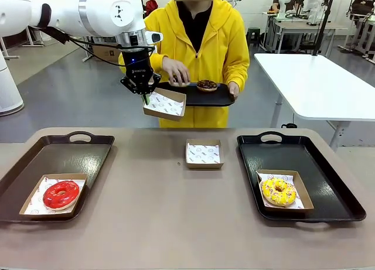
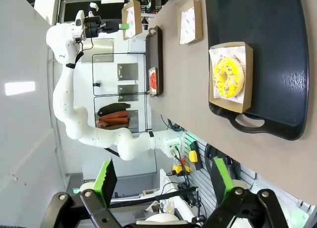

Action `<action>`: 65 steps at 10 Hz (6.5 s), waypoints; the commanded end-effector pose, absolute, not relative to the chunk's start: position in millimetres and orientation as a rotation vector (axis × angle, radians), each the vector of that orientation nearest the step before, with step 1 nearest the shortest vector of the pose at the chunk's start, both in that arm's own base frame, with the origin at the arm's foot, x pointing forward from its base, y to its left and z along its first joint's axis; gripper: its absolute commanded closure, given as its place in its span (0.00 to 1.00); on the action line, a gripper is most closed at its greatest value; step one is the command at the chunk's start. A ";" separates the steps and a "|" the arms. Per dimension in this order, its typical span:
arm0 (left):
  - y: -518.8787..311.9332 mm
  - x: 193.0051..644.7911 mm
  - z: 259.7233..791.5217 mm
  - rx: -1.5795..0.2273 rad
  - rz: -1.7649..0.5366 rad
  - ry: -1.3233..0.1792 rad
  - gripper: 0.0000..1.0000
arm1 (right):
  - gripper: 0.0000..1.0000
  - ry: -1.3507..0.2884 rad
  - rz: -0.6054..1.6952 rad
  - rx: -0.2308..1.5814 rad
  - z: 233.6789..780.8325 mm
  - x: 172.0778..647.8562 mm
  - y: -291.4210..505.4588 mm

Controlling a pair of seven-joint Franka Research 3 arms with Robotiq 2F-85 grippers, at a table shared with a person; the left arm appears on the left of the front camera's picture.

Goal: Individually package the donuts and arrange them on the tray.
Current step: Place the picked Paper togo box on the Handle tray while simultaneously picking up another Paper togo box from the table with the other hand.

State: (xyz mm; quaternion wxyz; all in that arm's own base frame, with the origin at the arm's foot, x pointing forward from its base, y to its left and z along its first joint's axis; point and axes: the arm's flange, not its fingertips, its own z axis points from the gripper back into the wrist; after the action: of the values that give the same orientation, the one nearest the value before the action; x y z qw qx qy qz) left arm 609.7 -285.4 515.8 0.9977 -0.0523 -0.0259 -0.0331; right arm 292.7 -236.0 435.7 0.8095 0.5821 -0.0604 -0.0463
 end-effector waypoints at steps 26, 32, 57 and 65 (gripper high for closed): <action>-266.7 615.2 525.4 -0.125 -0.068 -0.041 0.99 | 0.00 -0.162 -0.079 1.133 460.5 309.8 -198.6; -123.0 607.8 548.5 -0.015 -0.108 -0.087 0.99 | 0.00 -0.125 0.042 0.813 521.6 378.3 -27.2; 23.1 569.4 444.0 -0.042 0.019 0.113 0.99 | 0.00 0.026 0.127 0.126 517.2 535.8 240.4; 20.8 571.7 440.2 -0.022 0.025 0.136 0.99 | 0.00 0.089 0.223 0.115 458.2 532.2 290.4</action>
State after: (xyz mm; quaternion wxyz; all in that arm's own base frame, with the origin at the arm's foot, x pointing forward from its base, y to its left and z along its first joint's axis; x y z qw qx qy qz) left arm 571.8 21.0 436.6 0.9975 -0.0102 0.0683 0.0124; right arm 535.6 287.7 454.4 0.9915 0.0571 0.0442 0.1083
